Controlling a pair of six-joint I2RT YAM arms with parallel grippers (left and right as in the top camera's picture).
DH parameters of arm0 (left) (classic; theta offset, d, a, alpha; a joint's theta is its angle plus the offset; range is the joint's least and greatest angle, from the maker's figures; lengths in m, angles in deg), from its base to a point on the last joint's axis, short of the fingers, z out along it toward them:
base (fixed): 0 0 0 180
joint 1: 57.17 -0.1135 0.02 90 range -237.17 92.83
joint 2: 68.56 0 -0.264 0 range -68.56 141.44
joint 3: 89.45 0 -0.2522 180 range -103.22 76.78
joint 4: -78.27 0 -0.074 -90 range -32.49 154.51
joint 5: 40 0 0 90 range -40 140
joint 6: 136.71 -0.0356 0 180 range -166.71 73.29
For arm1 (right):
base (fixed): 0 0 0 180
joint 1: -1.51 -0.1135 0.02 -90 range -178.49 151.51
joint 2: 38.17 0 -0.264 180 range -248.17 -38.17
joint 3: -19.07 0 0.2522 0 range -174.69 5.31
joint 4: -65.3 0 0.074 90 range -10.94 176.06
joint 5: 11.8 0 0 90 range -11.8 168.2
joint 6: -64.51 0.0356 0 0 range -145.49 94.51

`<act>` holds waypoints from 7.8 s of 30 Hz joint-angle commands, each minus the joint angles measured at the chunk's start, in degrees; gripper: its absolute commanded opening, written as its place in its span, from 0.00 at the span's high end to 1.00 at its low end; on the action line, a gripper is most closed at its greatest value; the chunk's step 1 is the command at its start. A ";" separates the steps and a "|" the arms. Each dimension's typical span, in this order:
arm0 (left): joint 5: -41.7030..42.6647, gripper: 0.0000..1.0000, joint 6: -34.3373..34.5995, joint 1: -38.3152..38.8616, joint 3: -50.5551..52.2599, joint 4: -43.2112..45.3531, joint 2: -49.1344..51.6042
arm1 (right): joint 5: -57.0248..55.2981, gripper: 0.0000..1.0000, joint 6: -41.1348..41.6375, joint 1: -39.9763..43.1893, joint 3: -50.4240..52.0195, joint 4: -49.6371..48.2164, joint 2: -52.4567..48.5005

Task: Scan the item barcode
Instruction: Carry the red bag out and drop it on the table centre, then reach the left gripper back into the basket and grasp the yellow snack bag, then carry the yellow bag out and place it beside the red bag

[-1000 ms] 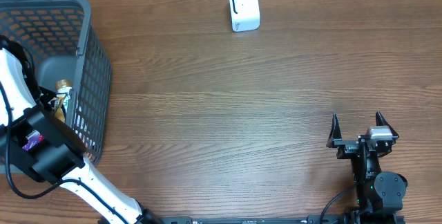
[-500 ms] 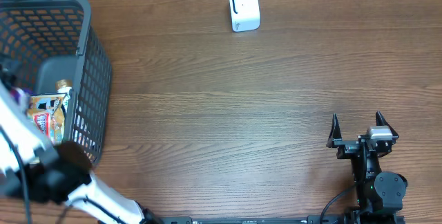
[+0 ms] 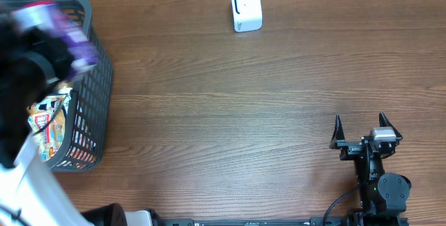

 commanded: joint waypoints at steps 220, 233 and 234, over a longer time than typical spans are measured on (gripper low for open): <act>-11.32 0.04 -8.66 28.20 -7.80 2.49 26.99 | -0.39 0.00 -0.04 -0.26 0.59 -0.42 0.50; -5.05 0.96 -11.10 21.05 2.73 -1.66 24.48 | -0.39 0.00 -0.04 -0.26 0.59 -0.39 0.50; -5.33 0.96 -10.86 21.42 6.10 -1.55 24.68 | -0.39 0.00 -0.04 -0.26 0.59 -0.39 0.50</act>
